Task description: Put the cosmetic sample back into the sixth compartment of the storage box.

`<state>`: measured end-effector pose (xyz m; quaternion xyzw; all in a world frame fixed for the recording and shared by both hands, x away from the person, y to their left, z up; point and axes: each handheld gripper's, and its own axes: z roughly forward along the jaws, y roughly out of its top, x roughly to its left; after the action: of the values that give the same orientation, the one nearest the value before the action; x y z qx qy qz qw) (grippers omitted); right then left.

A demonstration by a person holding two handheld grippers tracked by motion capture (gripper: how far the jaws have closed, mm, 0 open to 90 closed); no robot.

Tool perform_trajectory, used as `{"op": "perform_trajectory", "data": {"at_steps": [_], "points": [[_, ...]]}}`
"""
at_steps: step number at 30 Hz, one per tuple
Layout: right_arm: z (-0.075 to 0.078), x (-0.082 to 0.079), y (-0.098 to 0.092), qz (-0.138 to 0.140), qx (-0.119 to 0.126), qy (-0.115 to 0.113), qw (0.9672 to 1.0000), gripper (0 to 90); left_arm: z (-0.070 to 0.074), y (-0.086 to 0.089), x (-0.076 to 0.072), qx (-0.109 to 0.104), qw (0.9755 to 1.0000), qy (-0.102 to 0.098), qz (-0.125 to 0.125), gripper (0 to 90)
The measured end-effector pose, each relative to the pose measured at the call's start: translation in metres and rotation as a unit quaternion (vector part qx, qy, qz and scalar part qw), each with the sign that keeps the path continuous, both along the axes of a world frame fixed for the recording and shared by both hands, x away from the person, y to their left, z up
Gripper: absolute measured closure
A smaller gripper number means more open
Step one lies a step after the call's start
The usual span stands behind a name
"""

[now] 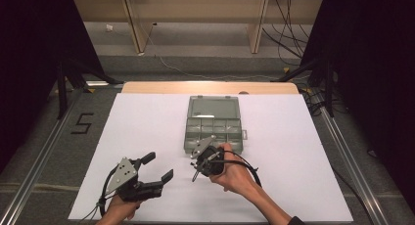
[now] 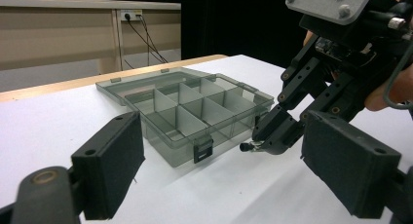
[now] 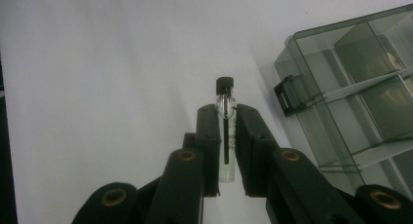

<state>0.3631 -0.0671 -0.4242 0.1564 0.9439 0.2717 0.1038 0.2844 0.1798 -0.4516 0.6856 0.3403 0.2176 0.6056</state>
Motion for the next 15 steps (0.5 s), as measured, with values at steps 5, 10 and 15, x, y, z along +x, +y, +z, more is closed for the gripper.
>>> {"op": "perform_trajectory", "data": {"at_steps": [5, 10, 15], "points": [[0.0009, 0.0024, -0.0023, -0.007, 0.004, 0.0, 1.0, 80.9, -0.0001, -0.0001, 0.0001, -0.001, 1.0, 0.0, 0.0, 15.0], [0.0021, 0.0061, -0.0057, -0.016, 0.01, -0.001, 0.9998, 80.9, -0.0001, -0.0001, 0.0002, -0.001, 1.0, 0.0, 0.0, 15.0], [0.0023, 0.0093, -0.0079, -0.022, 0.015, -0.002, 0.9996, 81.0, -0.0001, 0.0, 0.0001, -0.001, 1.0, 0.0, 0.0, 15.0]]}}
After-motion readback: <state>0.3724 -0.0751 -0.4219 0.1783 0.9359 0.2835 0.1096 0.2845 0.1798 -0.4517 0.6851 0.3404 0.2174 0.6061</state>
